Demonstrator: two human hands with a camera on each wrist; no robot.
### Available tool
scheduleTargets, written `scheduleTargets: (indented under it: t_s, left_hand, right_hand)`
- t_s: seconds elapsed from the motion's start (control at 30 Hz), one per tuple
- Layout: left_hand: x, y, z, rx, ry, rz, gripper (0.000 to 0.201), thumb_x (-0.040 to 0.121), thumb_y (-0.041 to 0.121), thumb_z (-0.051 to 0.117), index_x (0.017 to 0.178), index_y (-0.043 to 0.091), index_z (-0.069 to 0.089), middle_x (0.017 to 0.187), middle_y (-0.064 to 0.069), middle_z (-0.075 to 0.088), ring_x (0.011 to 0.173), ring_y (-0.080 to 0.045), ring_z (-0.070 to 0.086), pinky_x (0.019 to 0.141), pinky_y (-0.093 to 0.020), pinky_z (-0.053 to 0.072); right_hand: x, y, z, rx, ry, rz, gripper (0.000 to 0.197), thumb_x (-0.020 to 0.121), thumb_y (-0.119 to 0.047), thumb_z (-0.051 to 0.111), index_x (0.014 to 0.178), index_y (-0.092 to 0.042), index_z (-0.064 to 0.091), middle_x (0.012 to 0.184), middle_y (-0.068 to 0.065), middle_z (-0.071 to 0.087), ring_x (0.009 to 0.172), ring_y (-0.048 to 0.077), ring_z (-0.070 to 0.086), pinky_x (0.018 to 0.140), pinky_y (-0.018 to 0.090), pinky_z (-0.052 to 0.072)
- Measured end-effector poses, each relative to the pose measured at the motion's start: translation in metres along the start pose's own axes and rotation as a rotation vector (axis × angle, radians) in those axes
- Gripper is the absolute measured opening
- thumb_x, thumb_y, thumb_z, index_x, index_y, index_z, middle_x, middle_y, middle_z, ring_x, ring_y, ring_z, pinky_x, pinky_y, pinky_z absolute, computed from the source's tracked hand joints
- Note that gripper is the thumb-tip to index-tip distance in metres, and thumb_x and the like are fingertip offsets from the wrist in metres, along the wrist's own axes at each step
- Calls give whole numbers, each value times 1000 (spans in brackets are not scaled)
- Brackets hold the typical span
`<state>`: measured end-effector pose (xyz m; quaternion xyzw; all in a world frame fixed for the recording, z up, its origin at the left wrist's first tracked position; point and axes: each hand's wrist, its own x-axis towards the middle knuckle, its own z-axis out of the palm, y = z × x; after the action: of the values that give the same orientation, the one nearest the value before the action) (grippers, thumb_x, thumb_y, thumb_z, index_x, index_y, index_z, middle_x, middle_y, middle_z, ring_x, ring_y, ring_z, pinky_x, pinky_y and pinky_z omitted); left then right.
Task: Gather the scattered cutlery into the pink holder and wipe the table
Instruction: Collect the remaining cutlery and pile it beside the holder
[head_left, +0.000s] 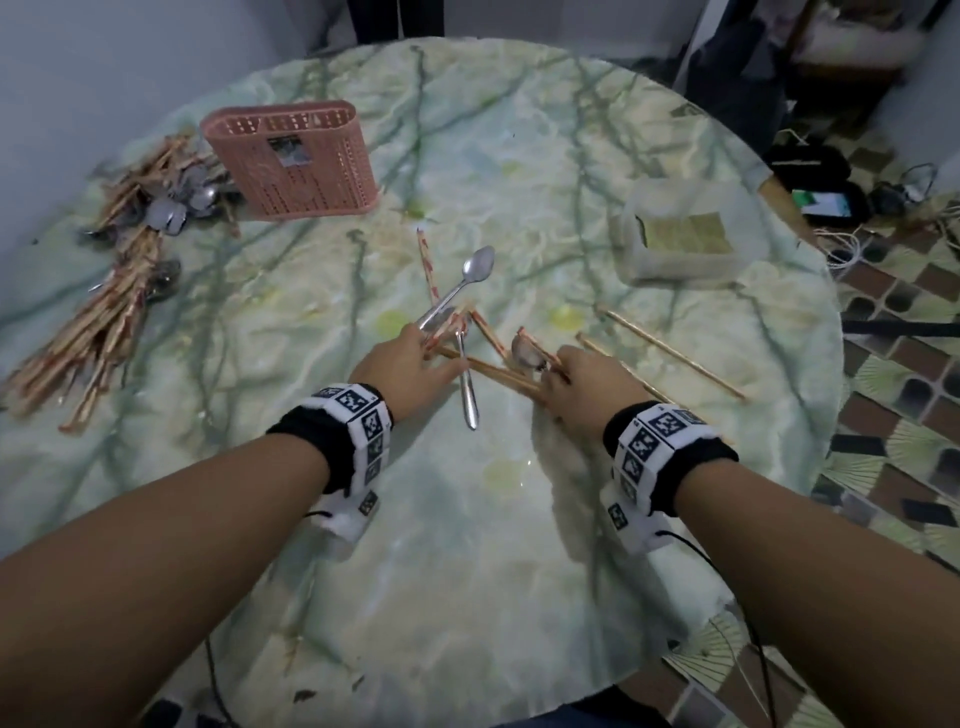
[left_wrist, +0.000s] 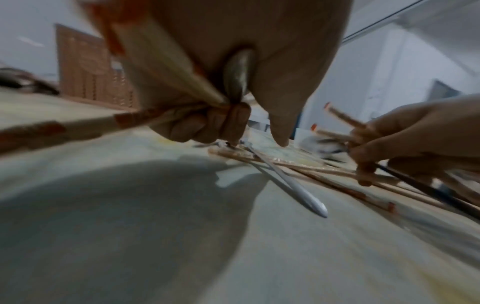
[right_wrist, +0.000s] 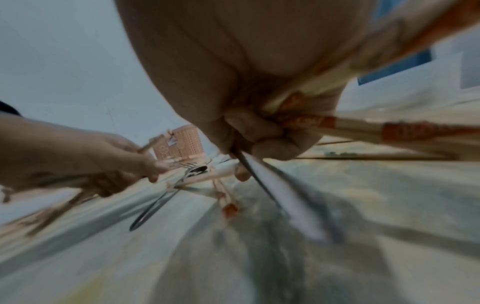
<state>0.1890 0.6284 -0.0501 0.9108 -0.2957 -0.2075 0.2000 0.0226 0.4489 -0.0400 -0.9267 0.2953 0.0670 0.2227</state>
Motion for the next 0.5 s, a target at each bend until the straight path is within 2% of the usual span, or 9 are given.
scheduleTargets:
  t_s: [0.07, 0.13, 0.2, 0.23, 0.33, 0.4, 0.43, 0.5]
  left_hand:
    - [4, 12, 12, 3, 22, -65, 36, 84, 61, 61, 96, 27, 59, 83, 5, 64, 74, -19, 61, 64, -30, 46]
    - [6, 21, 18, -2, 25, -114, 27, 90, 45, 60, 83, 20, 65, 75, -1, 64, 73, -24, 63, 60, -29, 45]
    - [6, 25, 21, -7, 17, -148, 23, 93, 32, 58, 77, 16, 64, 73, -4, 62, 76, -30, 62, 63, -31, 44]
    - [4, 27, 21, -14, 22, -161, 23, 93, 31, 57, 76, 16, 63, 72, -5, 62, 76, -30, 62, 64, -32, 45]
    - [0, 31, 21, -23, 31, -201, 34, 93, 47, 56, 78, 17, 62, 76, -5, 64, 75, -25, 62, 64, -33, 46]
    - [2, 34, 22, 11, 13, -213, 44, 89, 62, 61, 80, 20, 63, 77, -3, 64, 75, -22, 61, 65, -33, 44]
    - [5, 37, 24, 38, 0, -217, 46, 86, 64, 64, 80, 19, 64, 76, -3, 65, 76, -22, 62, 66, -33, 46]
    - [8, 45, 30, 51, -14, -224, 36, 87, 50, 69, 82, 15, 67, 78, -5, 67, 80, -27, 65, 69, -33, 48]
  right_hand:
    - [1, 7, -8, 77, 38, -23, 19, 103, -31, 43, 99, -14, 52, 85, 6, 63, 79, 31, 60, 69, 38, 48]
    - [4, 19, -20, 129, 111, -31, 20, 103, -31, 44, 107, -13, 52, 89, 9, 66, 82, 33, 61, 73, 42, 50]
    - [8, 38, -32, 148, 186, -13, 19, 102, -34, 46, 102, -15, 49, 78, 3, 59, 74, 31, 56, 66, 39, 45]
    - [10, 49, -37, 118, 190, -7, 20, 101, -36, 46, 100, -16, 48, 74, 0, 55, 71, 29, 54, 63, 37, 42]
    - [14, 82, -43, -112, 17, -1, 27, 99, -39, 53, 110, -15, 49, 88, 2, 60, 83, 33, 62, 67, 36, 45]
    - [14, 94, -39, -165, -97, -3, 28, 99, -38, 58, 111, -14, 50, 95, 4, 60, 92, 32, 63, 70, 34, 44]
    - [15, 97, -37, -157, -115, -14, 24, 99, -36, 57, 109, -15, 51, 97, 7, 61, 95, 33, 63, 71, 33, 42]
    - [17, 99, -32, -146, -105, -53, 19, 101, -33, 52, 105, -14, 54, 105, 12, 67, 96, 34, 64, 72, 33, 41]
